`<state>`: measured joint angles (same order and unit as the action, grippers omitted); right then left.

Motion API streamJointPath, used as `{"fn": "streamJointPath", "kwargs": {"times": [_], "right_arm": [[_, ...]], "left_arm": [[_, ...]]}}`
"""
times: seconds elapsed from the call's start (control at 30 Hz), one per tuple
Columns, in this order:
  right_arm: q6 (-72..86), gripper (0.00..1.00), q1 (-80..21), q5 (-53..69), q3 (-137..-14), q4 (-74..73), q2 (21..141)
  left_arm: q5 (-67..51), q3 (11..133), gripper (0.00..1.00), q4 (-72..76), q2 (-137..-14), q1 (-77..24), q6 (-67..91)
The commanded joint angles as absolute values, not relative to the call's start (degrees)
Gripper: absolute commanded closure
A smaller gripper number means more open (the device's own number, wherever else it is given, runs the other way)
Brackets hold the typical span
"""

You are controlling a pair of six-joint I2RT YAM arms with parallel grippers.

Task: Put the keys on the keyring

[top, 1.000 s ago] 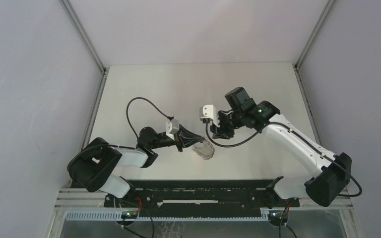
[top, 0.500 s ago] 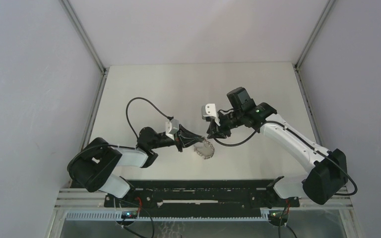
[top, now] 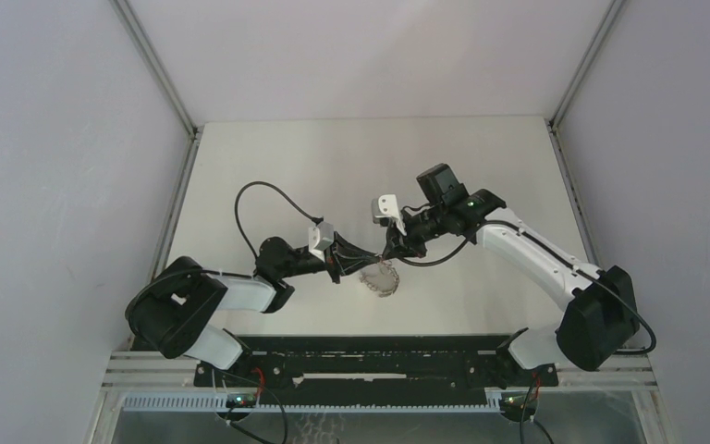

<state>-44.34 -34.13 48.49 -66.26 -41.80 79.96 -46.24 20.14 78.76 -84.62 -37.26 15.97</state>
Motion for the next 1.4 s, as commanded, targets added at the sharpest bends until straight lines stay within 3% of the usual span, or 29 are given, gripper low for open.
{"fn": "streamJointPath", "kwargs": {"times": [0.0, 0.77, 1.37], "right_arm": [[-44.7, 1.00, -33.4, 50.3, -66.4, -40.1, 80.9], [-48.2, 0.97, -29.7, 65.0, -65.9, -40.2, 86.7], [-38.5, 0.80, -27.9, 57.9, -52.8, -19.7, 71.3]], "left_arm": [[-46.9, 20.4, 1.00, 83.5, -82.7, -37.5, 16.8], [-46.8, 18.9, 1.00, 83.8, -80.0, -38.3, 15.6], [-45.3, 19.0, 1.00, 83.8, -80.2, -38.3, 15.6]]}}
